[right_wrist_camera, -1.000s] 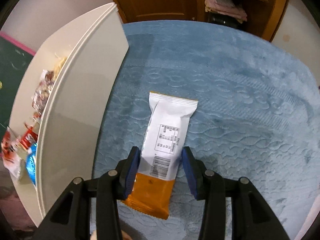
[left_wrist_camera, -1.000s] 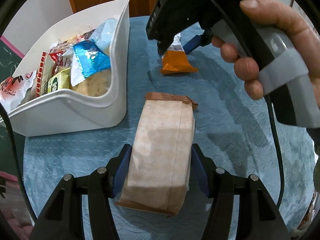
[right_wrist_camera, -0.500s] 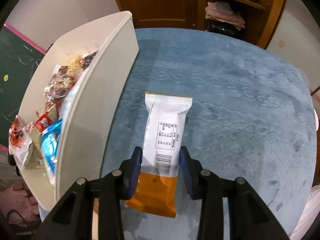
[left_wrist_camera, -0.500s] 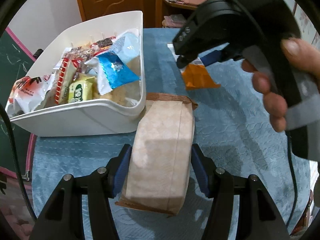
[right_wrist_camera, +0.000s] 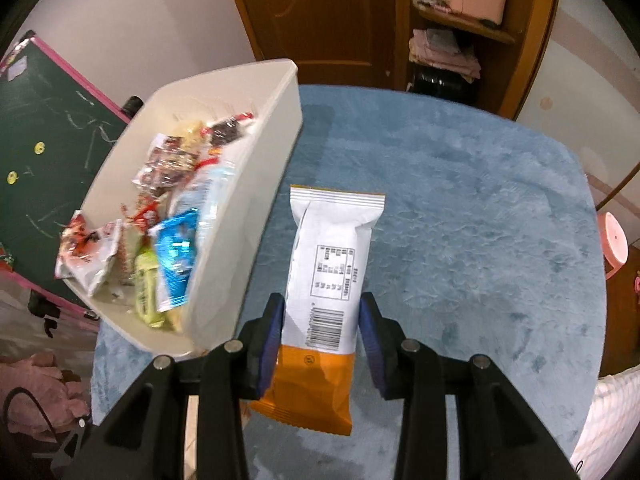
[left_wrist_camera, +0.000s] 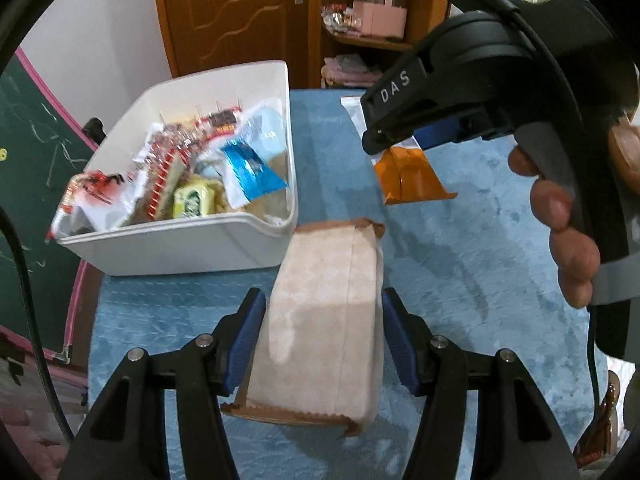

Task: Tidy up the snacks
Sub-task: 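Carry the paper bag and white-and-orange bar over the tray and release them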

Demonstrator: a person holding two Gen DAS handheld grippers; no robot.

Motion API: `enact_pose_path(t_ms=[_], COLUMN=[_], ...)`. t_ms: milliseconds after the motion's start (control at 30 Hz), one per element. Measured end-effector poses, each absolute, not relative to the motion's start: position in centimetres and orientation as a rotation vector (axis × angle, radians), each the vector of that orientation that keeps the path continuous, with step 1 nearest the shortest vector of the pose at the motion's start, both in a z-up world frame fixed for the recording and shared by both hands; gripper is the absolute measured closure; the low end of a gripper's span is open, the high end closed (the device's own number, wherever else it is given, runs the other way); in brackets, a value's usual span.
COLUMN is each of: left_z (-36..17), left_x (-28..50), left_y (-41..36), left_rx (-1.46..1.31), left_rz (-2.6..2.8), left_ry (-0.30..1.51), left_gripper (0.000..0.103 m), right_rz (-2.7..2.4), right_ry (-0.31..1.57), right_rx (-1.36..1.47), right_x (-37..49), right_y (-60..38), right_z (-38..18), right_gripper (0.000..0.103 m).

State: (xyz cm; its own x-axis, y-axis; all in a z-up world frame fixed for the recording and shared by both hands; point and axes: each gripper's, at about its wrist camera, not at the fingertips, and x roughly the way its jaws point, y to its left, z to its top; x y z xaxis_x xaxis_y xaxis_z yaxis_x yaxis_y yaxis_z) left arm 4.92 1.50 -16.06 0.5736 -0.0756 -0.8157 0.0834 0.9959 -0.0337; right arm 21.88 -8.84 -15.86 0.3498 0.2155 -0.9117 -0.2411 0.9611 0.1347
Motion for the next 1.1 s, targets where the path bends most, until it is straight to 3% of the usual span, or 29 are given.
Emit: enact_pose_path(t_ms=[500, 767, 933, 1033, 1100], left_z=[-5.8, -2.4, -3.3, -4.4, -5.1], left_x=[4.0, 9.4, 13.3, 15.0, 15.7], left_y=[9.9, 14.9, 16.8, 18.1, 18.8], left_rx=[-0.045, -0.067, -0.098, -0.132, -0.136], left_rz=[0.061, 0.161, 0.199, 0.206, 0.231], left_ry=[0.705, 0.627, 0.649, 0.666, 0.680], left_gripper=[0.046, 0.046, 0.046, 0.033, 0.015], right_rz=[0.420, 0.481, 0.463, 0.450, 0.451], right_ry=[0.955, 0.922, 0.913, 0.919, 0.950], right_rx=[-0.046, -0.079, -0.094, -0.107, -0.076], right_x=[16.8, 17.6, 19.7, 20.9, 21.7], right_y=[-3.6, 0.7, 2.3, 2.8, 2.5], right_z=[-5.9, -4.9, -5.5, -6.3, -7.0], right_gripper=[0.065, 0.063, 0.061, 0.061, 0.061])
